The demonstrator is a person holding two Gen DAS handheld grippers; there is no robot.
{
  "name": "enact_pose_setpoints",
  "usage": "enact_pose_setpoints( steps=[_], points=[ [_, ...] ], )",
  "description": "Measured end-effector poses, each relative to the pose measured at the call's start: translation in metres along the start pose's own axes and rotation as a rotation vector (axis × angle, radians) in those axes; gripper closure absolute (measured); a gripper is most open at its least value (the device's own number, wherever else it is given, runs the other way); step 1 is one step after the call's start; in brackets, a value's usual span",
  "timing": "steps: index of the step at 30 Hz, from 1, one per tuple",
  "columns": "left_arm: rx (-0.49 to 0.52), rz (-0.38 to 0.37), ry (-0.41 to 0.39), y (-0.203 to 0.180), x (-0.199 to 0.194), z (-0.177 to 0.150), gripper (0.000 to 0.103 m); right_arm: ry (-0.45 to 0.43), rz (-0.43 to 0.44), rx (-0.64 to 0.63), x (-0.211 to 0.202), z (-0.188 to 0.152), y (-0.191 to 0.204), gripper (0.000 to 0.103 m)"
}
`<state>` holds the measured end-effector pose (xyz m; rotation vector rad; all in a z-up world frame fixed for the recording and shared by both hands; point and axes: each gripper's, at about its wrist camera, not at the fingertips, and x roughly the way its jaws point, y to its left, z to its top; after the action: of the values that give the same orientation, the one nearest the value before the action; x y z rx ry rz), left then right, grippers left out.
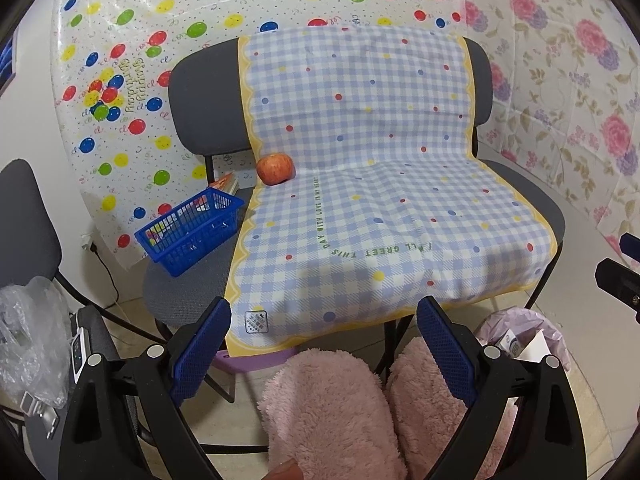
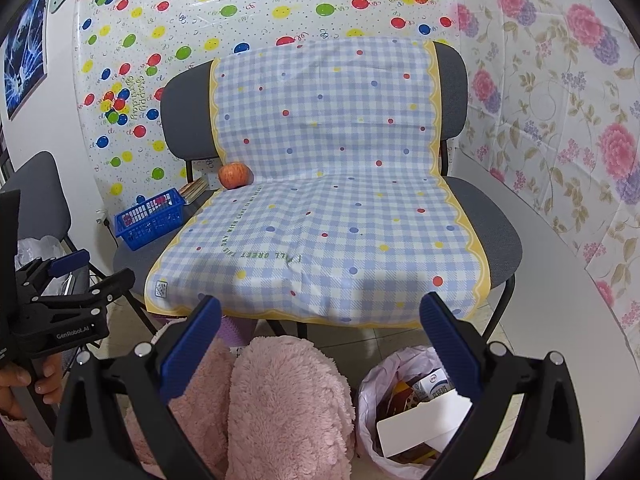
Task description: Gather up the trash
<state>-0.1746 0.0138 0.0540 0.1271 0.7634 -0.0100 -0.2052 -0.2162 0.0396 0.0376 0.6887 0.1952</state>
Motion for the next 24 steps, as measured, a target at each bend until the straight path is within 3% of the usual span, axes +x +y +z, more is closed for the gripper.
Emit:
enact_pose_setpoints(
  steps=[24],
  points=[
    [-0.002, -0.003, -0.002, -0.002, -0.0025, -0.0004, 0.01, 0.006, 0.002, 0.01, 0.0032, -0.0017, -0.0001, 0.006]
  ],
)
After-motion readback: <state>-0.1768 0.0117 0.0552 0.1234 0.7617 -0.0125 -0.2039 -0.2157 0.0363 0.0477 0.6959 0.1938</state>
